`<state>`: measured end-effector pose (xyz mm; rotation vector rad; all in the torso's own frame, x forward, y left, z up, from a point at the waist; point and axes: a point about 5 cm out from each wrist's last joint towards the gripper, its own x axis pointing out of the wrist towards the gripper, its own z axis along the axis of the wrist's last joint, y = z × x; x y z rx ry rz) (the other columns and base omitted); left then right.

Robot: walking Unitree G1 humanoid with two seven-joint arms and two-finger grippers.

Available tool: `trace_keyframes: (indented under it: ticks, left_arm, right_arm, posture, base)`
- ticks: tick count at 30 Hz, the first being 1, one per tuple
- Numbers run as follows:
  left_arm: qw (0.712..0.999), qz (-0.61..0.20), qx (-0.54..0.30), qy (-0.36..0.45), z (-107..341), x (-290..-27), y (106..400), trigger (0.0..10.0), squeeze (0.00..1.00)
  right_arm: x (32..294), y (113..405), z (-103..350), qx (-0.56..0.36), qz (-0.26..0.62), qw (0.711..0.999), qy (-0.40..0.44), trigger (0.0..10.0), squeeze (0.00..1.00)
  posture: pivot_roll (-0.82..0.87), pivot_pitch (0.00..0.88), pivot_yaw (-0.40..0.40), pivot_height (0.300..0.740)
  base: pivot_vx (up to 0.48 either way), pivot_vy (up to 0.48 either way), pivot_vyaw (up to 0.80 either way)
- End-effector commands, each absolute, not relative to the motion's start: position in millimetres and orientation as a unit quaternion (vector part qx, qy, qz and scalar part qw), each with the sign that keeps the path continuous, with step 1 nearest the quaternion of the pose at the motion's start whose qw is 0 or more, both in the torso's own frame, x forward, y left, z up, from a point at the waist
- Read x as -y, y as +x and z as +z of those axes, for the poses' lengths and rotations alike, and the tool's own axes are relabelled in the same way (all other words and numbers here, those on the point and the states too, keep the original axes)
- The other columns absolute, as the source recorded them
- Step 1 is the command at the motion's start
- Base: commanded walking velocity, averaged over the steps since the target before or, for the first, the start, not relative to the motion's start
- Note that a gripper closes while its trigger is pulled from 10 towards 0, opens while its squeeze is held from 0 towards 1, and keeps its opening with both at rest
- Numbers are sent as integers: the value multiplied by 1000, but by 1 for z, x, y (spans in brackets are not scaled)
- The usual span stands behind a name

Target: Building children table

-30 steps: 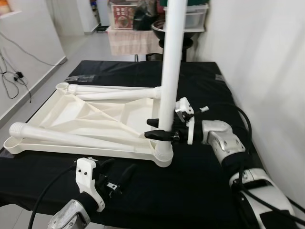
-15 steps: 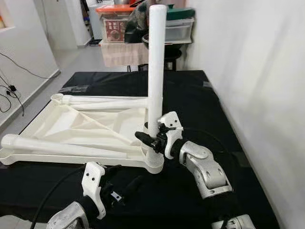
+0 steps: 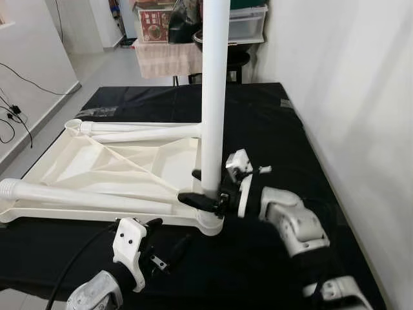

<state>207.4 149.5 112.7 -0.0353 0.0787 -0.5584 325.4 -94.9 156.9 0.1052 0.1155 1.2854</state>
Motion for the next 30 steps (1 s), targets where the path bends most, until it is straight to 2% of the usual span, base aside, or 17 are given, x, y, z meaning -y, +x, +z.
trace_keyframes:
  ticks: [1, 2, 3, 4, 9, 18, 19, 20, 23, 24, 25, 27, 30]
  left_arm:
    - [961, -273, -44, -14, 108, -148, 207, 10000, 0]
    - [961, -273, -43, -14, 108, -148, 207, 10000, 0]
    - [961, -273, -43, -14, 108, -148, 207, 10000, 0]
    - [961, -273, -43, -14, 108, -148, 208, 10000, 0]
    - [961, -272, -40, -16, 108, -147, 209, 10000, 0]
    - [963, -268, -34, -19, 109, -146, 209, 10000, 0]
    - [963, -268, -33, -20, 110, -147, 208, 10000, 0]
    - [963, -268, -32, -21, 111, -148, 208, 10000, 0]
    - [963, -268, -32, -21, 111, -148, 208, 10000, 0]
    - [963, -268, -31, -24, 112, -150, 207, 10000, 0]
    - [963, -268, -31, -25, 112, -151, 208, 10000, 0]
    - [962, -271, -32, -28, 112, -151, 209, 10000, 0]
    - [961, -273, -32, -30, 112, -151, 209, 10000, 0]
  right_arm:
    - [94, 328, 155, -55, 627, 776, 51, 7059, 0]
    - [94, 332, 155, -56, 631, 773, 43, 4471, 0]
    - [94, 332, 155, -56, 631, 773, 43, 4471, 0]
    - [94, 335, 155, -59, 633, 771, 36, 0, 0]
    - [95, 346, 158, -63, 629, 775, 23, 0, 0]
    - [103, 346, 152, -69, 591, 804, 12, 0, 0]
    - [103, 344, 143, -82, 552, 830, -4, 0, 0]
    - [102, 347, 133, -93, 359, 927, 59, 0, 0]
    - [102, 347, 133, -93, 359, 927, 59, 0, 0]
    - [96, 329, 118, -116, 297, 946, 49, 0, 0]
    - [91, 324, 116, -116, 275, 954, 38, 0, 0]
    - [84, 324, 115, -109, 310, 944, -3, 0, 0]
    - [82, 325, 112, -116, 326, 938, -9, 0, 0]
  posture:
    - [28, 0, 1, 740]
    - [28, 0, 1, 740]
    - [28, 0, 1, 740]
    - [28, 0, 1, 740]
    - [33, 0, -7, 740]
    - [20, 3, -10, 740]
    - [13, 14, -13, 740]
    - [-7, 29, -15, 740]
    - [-7, 29, -15, 740]
    - [-9, 38, -6, 740]
    - [-44, 20, 15, 740]
    - [-13, 24, -5, 740]
    - [-4, 27, -8, 740]
  base:
    - [0, 0, 0]
    - [0, 0, 0]
    - [0, 0, 0]
    - [0, 0, 0]
    - [0, 0, 0]
    - [0, 0, 0]
    - [0, 0, 0]
    - [0, 0, 0]
    - [0, 0, 0]
    - [0, 0, 0]
    - [0, 0, 0]
    - [0, 0, 0]
    - [0, 0, 0]
